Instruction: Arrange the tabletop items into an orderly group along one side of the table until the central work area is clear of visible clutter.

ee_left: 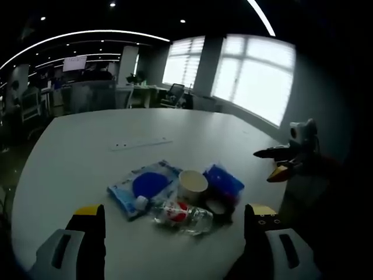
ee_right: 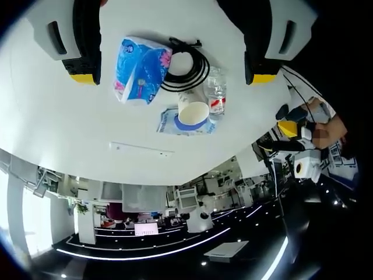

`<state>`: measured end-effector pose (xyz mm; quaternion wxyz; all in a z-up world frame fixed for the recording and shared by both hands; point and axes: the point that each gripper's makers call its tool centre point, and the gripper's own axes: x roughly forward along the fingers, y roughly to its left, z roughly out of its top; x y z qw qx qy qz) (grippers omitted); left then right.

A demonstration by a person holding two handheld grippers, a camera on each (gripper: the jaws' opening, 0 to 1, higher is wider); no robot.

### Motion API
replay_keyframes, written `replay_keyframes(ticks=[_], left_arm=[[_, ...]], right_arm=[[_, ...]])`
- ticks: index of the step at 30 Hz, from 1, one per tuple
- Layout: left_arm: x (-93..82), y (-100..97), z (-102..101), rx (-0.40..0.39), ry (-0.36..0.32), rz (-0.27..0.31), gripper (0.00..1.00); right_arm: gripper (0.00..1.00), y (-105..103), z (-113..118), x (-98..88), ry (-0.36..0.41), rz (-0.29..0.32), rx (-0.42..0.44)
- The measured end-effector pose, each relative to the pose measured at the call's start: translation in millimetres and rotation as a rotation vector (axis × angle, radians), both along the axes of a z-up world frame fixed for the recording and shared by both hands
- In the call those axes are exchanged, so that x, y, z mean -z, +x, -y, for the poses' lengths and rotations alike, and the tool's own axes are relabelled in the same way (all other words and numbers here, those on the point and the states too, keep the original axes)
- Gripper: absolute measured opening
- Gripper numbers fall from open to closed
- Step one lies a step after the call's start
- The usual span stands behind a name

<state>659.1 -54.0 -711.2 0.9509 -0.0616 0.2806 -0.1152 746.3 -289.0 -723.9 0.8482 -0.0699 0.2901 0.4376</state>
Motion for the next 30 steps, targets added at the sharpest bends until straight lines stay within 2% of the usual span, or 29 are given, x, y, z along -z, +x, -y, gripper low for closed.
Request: replay_keyframes(ticks=[8,11,16,24,26,27,30], left_arm=[[1.9,3.6,-1.7,-0.003,0.009,0.007,0.94],[3.6,4.9,-2.0,-0.003,0.013,0.004,0.93],[16.4,6.2,-8.3,-0.023,0.038,-0.033,0.86],[24.0,15.0,-17.3,-0.089,0.001,-0.050,0.78],[29.7,16.3,-18.4,-0.095,-0.012,-0.075,0.73],[37.0,19.3,-22.9,-0.106,-0.008,-0.093,0.73],[43.3,22.0,-28.2,-0.121,0.003,-0.108,0.72]], right_arm=[[0.99,5.4,1.1,0.7,-0.008,0.006,0.015],[0.96,5.6,0.5,1.9,0.000,-0.020,0.015],[0.89,15.0,-0.6,-0.7,0.005,0.006,0.038],[0.81,27.1,-6.4,-1.9,0.034,-0.013,0.044],[0.79,31.0,-10.8,-2.4,0.050,-0.020,0.040],[0.78,32.8,-13.2,-2.3,0.054,-0.021,0.035],[0.74,37.2,-18.0,-1.9,0.061,-0.027,0.028]])
